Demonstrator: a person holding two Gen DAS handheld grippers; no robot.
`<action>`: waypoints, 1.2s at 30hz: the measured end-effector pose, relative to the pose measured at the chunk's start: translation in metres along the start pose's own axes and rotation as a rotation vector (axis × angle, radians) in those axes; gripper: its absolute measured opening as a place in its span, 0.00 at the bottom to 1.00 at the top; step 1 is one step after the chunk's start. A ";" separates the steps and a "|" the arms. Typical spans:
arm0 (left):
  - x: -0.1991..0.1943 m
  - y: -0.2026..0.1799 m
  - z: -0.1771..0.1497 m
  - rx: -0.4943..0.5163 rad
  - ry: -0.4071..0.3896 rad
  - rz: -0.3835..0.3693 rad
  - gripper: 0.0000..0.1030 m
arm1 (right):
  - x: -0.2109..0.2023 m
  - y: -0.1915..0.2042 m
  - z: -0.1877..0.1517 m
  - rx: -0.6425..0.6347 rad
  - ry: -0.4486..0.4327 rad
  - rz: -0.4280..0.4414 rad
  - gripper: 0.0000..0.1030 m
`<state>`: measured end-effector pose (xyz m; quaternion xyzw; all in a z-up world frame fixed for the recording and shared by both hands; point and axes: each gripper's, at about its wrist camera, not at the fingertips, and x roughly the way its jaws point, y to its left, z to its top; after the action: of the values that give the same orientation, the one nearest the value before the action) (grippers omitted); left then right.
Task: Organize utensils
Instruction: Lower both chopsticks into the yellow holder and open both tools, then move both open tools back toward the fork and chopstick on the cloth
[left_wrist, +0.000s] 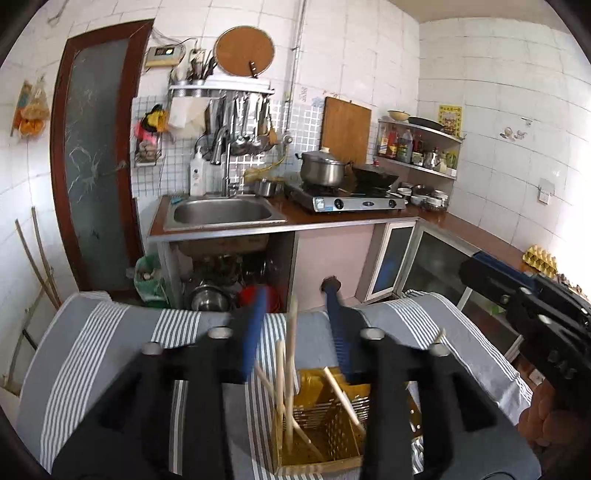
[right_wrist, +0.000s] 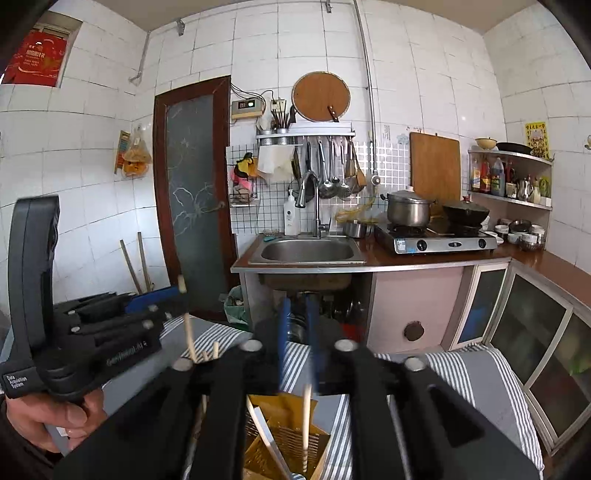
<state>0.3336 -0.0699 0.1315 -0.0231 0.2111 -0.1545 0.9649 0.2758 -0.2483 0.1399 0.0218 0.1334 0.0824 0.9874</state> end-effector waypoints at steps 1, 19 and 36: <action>0.000 0.003 -0.002 0.001 0.006 0.001 0.33 | -0.004 -0.002 0.001 0.004 -0.018 -0.009 0.30; -0.093 0.076 -0.099 -0.035 0.080 0.144 0.33 | -0.094 -0.083 -0.099 0.058 0.169 -0.112 0.35; -0.177 0.031 -0.295 -0.090 0.316 0.085 0.35 | -0.196 -0.069 -0.258 0.078 0.456 -0.136 0.35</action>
<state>0.0674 0.0202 -0.0694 -0.0329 0.3678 -0.1054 0.9233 0.0314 -0.3436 -0.0626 0.0318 0.3571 0.0131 0.9334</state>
